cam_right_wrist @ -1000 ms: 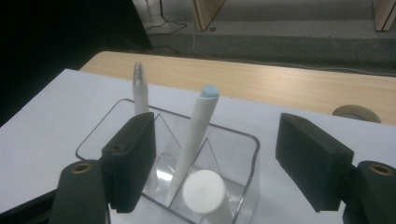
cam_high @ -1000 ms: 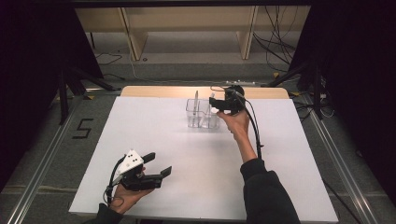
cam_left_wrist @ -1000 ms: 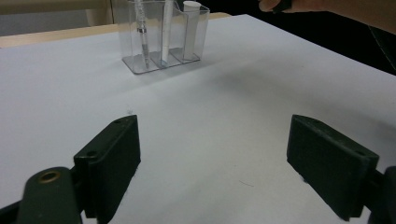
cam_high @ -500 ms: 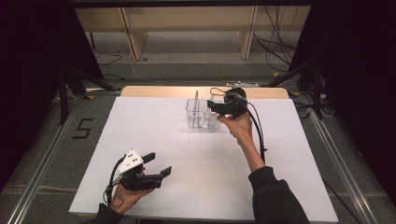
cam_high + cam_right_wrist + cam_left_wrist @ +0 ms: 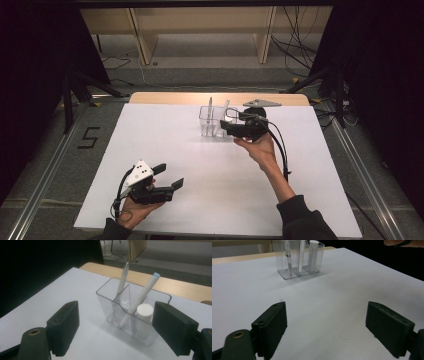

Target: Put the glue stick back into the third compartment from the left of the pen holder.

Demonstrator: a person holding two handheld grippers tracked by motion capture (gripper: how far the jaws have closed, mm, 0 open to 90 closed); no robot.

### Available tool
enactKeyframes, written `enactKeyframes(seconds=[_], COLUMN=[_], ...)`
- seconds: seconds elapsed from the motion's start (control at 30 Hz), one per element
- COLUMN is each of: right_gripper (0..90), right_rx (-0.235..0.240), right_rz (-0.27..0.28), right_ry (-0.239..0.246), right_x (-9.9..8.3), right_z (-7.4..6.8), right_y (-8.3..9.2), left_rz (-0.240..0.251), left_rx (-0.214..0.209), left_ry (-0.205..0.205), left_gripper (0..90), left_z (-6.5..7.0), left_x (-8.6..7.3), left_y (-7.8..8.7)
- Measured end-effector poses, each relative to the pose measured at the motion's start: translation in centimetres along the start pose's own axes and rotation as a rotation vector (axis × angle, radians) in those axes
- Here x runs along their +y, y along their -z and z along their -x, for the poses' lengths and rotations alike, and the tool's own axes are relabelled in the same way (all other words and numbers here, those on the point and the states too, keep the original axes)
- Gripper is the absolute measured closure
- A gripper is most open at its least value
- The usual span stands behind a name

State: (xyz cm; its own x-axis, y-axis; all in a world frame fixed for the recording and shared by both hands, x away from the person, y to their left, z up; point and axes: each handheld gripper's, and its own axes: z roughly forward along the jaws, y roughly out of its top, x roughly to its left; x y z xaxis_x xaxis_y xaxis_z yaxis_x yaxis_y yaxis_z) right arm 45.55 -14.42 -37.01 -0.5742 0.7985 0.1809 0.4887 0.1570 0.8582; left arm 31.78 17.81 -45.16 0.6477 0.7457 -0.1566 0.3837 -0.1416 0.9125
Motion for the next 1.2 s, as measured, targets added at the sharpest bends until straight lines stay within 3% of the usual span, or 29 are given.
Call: enactKeyframes(seconds=[0.6, 1.2], right_gripper=[20.3, 15.6], right_rx=[0.047, 0.08], right_rz=[0.03, 0.053], right_ry=[0.031, 0.046], right_x=[-4.0, -7.8], right_z=[-1.1, -2.0], right_y=[4.2, 7.1], left_rz=[-0.005, -0.006], left_rx=[0.001, -0.001], left_ry=[-0.003, -0.005], left_gripper=[16.9, 16.9], left_z=[0.0, 0.1], left_x=[0.0, 0.0], left_y=[-0.1, -0.1])
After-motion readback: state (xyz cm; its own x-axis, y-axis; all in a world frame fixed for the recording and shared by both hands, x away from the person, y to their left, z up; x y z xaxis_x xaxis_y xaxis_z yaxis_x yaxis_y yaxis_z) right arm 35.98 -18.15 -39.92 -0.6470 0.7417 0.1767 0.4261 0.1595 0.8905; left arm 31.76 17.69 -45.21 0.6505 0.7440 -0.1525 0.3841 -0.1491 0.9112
